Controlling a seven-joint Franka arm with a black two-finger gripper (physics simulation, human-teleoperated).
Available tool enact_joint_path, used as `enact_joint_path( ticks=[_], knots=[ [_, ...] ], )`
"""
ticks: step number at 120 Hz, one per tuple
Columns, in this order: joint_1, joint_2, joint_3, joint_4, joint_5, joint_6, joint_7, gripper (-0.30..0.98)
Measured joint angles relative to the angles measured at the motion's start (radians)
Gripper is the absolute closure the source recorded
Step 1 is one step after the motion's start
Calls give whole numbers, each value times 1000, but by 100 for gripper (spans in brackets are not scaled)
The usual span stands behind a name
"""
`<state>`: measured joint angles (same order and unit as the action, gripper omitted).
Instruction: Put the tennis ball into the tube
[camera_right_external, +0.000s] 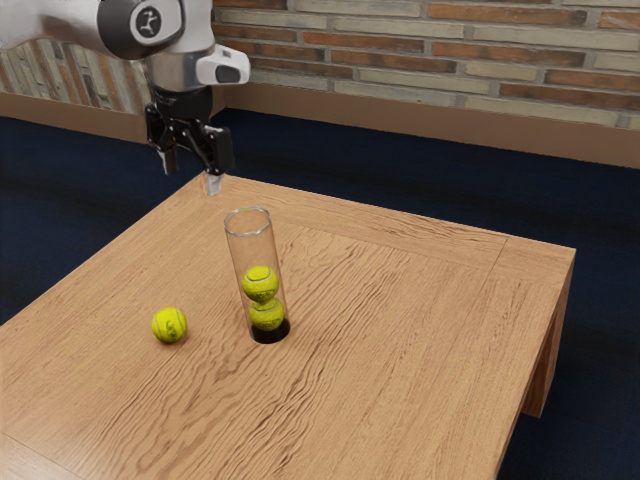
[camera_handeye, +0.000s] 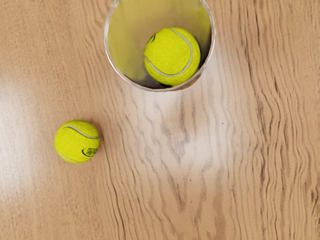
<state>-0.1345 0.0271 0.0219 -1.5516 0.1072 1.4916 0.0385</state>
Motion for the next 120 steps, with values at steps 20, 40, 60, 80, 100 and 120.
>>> enact_joint_path(
  ticks=[20, 40, 60, 80, 100, 120],
  knots=[
    [-36, -6, 11, -25, 12, 78, 1, 0],
    [-197, -7, 195, -98, 8, 141, 13, 0],
    [-239, 0, 365, -183, -31, 226, 52, 0],
    [-29, 8, 392, -248, -50, 304, 84, 0],
    [74, 36, 411, -287, -67, 369, 105, 0],
    [-107, 66, 407, -336, -88, 422, 113, 0]
  ],
)
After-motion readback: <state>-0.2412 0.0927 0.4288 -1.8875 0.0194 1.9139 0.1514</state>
